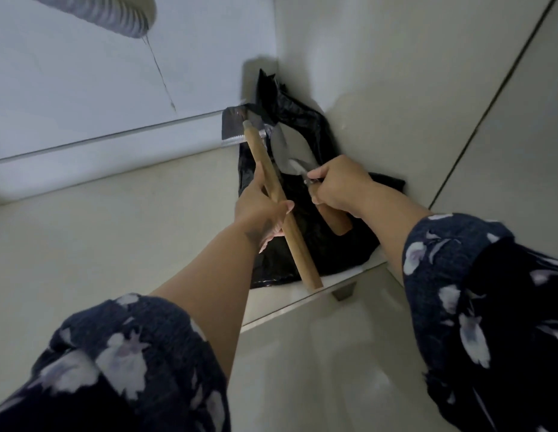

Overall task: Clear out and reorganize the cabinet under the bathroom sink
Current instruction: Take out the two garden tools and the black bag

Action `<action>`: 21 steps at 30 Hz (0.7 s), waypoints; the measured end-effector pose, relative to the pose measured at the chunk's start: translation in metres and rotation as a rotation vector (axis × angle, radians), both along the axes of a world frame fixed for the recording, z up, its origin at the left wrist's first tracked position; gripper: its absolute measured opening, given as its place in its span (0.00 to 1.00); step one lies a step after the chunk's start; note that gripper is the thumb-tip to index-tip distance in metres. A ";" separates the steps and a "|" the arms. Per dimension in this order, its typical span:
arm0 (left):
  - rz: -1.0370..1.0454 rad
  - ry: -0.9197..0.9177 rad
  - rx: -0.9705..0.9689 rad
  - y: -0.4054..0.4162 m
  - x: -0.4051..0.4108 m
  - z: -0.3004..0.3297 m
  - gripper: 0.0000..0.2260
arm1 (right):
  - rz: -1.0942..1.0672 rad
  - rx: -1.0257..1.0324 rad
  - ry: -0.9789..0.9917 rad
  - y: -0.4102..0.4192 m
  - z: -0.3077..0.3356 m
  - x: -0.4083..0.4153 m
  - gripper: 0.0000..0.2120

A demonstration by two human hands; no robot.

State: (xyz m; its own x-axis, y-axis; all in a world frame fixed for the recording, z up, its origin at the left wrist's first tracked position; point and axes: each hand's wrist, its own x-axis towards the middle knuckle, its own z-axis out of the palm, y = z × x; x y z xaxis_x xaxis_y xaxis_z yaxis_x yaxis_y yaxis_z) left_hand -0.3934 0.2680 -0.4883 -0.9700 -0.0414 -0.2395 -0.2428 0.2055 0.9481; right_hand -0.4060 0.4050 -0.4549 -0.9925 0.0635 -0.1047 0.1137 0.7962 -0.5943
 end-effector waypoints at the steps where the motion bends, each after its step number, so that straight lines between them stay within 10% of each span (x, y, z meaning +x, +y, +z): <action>1: -0.017 0.021 0.003 -0.002 0.013 0.005 0.42 | -0.008 0.006 0.018 0.000 0.006 0.016 0.14; 21: -0.408 -0.047 -0.043 0.072 0.394 -0.054 0.38 | -0.556 -0.057 -0.140 0.083 -0.063 0.456 0.16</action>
State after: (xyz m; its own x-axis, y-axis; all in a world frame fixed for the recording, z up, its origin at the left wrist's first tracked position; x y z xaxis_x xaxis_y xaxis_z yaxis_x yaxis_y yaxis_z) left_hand 0.0007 0.3398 -0.5420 -0.8969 0.3335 -0.2905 -0.1761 0.3332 0.9263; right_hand 0.0502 0.4882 -0.5177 -0.7880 0.5620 -0.2513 0.5866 0.5616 -0.5836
